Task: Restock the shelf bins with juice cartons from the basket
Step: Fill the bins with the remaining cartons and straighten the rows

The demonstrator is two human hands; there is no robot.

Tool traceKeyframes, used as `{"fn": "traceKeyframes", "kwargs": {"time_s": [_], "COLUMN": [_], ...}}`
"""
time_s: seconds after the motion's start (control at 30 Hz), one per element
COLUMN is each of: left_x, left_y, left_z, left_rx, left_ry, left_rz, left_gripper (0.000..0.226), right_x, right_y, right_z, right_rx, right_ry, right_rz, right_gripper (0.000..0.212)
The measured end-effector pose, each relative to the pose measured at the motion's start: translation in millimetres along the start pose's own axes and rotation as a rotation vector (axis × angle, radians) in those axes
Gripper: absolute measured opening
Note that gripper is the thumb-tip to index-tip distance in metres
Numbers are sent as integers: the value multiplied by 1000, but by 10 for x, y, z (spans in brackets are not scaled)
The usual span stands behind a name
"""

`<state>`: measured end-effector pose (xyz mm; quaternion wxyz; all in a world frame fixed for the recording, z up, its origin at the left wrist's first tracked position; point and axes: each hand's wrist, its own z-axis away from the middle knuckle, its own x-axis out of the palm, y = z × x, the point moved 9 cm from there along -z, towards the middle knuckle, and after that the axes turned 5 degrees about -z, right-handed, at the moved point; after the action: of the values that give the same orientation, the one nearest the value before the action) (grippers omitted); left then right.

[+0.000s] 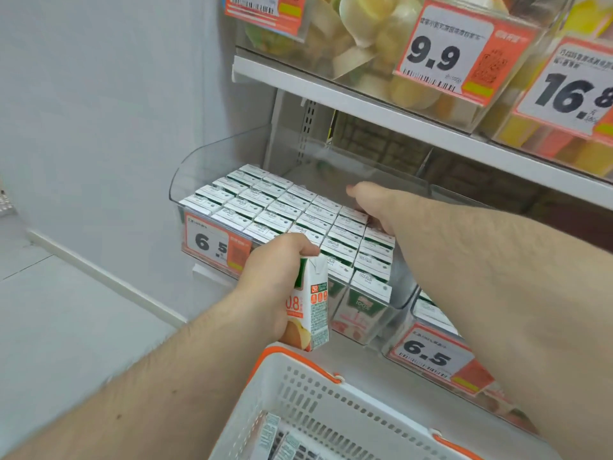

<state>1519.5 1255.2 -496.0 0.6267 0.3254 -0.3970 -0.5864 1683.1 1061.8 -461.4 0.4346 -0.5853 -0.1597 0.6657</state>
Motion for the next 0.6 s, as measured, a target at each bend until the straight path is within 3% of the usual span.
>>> {"fn": "traceKeyframes", "kwargs": {"time_s": [0.2, 0.37, 0.47, 0.53, 0.6], "left_x": [-7, 4, 90, 190, 316], "left_y": [-5, -9, 16, 38, 39], "left_z": [40, 174, 301, 400, 512], "left_rx": [10, 44, 92, 133, 167], "left_ry": [-9, -74, -118, -150, -188], "left_rz": [24, 82, 94, 101, 93], "left_gripper": [20, 25, 29, 33, 35], "right_x": [12, 33, -78, -181, -249], "right_y": [56, -91, -487, -579, -422], "right_z": [72, 483, 935, 1456, 1958], "right_rx": [15, -51, -397, -609, -696], "right_ry": [-60, -90, 159, 293, 311], "right_rz": [-20, 316, 494, 334, 167], "right_gripper": [64, 72, 59, 47, 48]}}
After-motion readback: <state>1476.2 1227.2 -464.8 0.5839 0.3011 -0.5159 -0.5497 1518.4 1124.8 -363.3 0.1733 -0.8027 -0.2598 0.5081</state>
